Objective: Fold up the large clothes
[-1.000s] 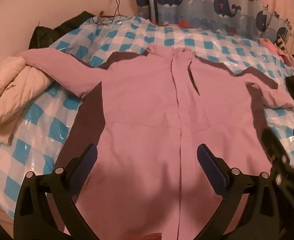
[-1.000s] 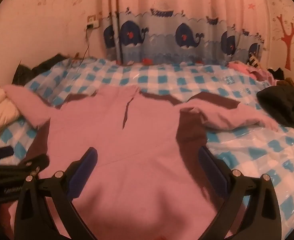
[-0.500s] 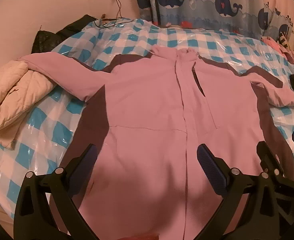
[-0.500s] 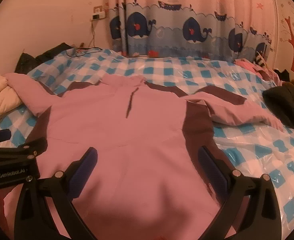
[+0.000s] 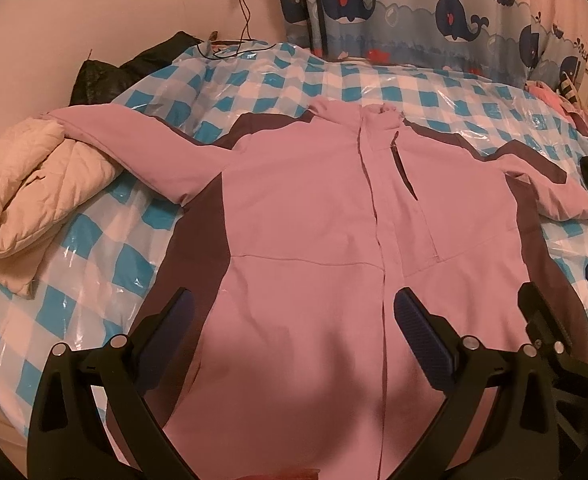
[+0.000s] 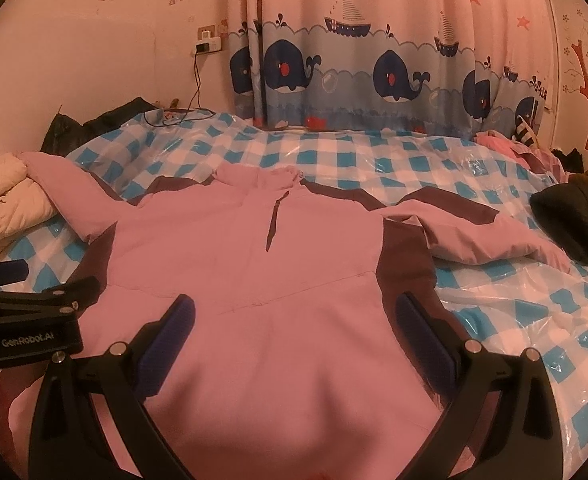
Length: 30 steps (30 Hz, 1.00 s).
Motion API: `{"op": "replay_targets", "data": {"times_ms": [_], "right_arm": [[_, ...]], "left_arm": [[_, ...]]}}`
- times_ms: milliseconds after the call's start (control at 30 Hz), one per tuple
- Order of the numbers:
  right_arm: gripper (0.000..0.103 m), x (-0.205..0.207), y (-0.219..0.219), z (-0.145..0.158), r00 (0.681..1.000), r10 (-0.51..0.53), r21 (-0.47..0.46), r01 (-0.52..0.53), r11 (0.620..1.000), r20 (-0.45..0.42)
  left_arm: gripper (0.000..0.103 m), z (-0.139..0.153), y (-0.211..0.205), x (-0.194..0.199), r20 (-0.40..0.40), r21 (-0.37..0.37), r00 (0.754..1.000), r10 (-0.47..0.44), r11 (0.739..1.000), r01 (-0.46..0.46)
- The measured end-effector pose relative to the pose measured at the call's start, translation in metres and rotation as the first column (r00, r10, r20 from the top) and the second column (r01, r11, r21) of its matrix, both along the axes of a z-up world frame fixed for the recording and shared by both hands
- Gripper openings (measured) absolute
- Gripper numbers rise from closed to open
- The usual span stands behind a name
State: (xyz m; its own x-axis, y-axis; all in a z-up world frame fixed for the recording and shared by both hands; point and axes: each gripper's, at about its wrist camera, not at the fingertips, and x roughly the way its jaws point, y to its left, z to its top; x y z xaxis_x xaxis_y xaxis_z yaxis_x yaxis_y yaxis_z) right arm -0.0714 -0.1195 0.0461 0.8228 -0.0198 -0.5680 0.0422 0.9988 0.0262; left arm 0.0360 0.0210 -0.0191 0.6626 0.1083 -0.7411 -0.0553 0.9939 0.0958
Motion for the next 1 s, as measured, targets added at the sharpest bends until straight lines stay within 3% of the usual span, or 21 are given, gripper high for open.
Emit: {"op": "replay_targets", "data": {"times_ms": [1000], "right_arm": [[0.096,-0.003,0.006,0.000,1.000,0.017,0.017,-0.017,1.000,0.015]], "left_arm": [[0.096,0.000,0.010,0.003,-0.001,0.004,1.000,0.001,1.000,-0.001]]}}
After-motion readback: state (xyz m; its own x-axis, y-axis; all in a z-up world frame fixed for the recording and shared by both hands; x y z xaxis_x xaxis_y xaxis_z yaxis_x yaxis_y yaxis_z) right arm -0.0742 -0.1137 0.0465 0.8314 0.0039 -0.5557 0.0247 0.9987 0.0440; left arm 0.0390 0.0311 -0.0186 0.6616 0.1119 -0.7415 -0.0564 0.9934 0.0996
